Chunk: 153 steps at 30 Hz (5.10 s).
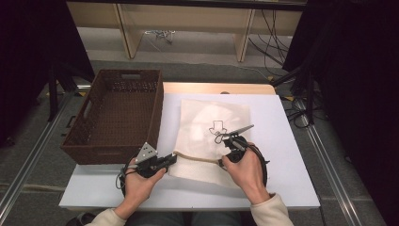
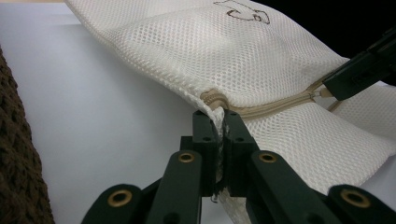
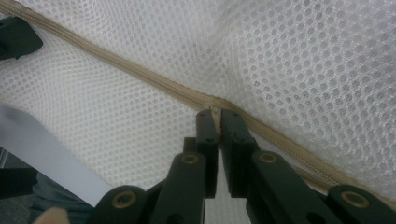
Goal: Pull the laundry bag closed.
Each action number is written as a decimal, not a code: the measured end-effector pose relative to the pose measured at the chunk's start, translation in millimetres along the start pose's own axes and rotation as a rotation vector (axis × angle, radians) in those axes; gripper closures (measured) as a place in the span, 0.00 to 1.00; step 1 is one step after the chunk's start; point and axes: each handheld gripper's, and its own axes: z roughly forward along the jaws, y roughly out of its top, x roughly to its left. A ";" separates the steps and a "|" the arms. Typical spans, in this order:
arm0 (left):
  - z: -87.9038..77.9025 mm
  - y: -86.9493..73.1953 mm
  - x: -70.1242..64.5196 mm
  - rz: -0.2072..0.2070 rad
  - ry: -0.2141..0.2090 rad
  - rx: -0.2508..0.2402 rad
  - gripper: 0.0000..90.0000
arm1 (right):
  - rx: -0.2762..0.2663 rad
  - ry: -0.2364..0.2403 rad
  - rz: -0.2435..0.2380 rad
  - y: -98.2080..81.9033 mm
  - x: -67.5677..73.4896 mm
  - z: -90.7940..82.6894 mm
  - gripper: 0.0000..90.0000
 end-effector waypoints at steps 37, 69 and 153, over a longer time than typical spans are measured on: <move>0.2 -0.1 0.1 -0.008 -0.004 -0.001 0.95 | 0.002 -0.007 0.026 -2.6 -3.8 -3.4 0.97; 0.1 -0.3 0.5 -0.001 -0.004 -0.001 0.95 | 0.017 -0.022 0.058 -5.8 -8.9 -5.4 0.97; -0.4 -0.4 1.0 -0.007 0.008 0.003 0.95 | -0.004 -0.040 0.063 -12.3 -24.1 -11.1 0.97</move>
